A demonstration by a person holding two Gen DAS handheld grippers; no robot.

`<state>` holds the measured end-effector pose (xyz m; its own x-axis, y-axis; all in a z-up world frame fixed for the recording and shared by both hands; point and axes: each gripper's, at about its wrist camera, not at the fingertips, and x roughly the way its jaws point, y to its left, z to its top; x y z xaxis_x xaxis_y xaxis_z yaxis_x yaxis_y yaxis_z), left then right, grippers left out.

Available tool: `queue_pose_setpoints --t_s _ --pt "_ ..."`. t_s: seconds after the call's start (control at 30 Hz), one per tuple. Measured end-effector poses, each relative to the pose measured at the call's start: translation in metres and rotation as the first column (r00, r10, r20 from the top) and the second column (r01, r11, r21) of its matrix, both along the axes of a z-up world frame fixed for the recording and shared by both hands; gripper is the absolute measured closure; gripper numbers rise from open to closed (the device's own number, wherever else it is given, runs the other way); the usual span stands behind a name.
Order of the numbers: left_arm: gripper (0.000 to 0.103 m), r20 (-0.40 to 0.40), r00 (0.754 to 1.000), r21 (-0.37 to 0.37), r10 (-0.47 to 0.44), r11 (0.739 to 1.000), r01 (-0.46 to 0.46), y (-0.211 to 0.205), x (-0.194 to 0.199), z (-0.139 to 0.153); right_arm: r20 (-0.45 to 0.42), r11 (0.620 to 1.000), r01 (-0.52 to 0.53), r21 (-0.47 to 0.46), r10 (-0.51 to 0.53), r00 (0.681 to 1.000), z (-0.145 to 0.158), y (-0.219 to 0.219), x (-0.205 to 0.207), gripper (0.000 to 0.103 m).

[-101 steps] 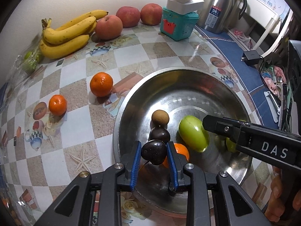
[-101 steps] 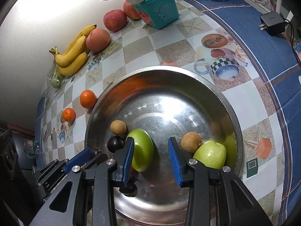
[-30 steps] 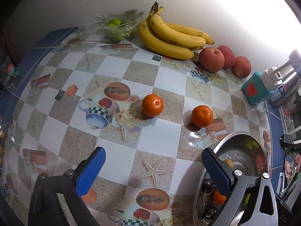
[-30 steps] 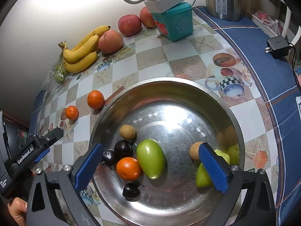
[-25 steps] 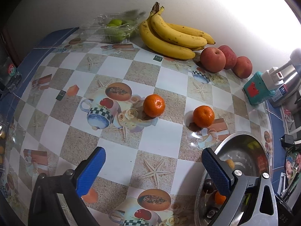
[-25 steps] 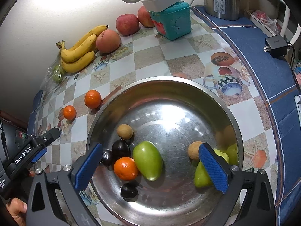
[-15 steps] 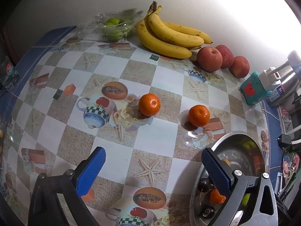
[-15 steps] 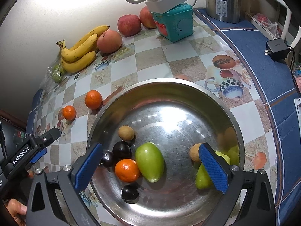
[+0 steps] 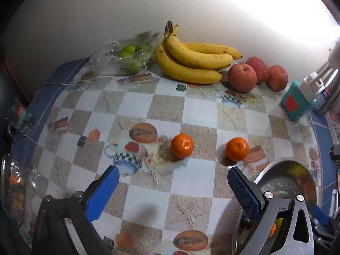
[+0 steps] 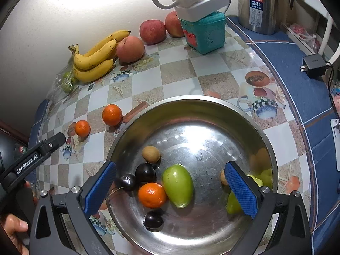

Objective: Organize fruits
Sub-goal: 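Move both tools back toward the two mandarins on the table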

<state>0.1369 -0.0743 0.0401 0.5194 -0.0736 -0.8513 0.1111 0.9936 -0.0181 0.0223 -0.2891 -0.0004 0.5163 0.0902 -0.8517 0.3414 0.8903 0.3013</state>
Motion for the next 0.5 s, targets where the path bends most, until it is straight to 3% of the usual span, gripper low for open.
queue_pose_setpoints --t_s 0.3,0.5 --pt "0.000 0.012 1.000 -0.039 -0.012 0.999 0.013 0.021 0.015 0.002 0.043 0.997 -0.060 -0.041 0.062 0.997 0.011 0.018 0.015 0.001" --pt "0.000 -0.006 0.999 -0.035 0.032 0.999 -0.032 0.049 0.022 -0.001 0.025 0.992 -0.112 -0.063 0.114 0.993 0.006 0.038 0.024 0.001"
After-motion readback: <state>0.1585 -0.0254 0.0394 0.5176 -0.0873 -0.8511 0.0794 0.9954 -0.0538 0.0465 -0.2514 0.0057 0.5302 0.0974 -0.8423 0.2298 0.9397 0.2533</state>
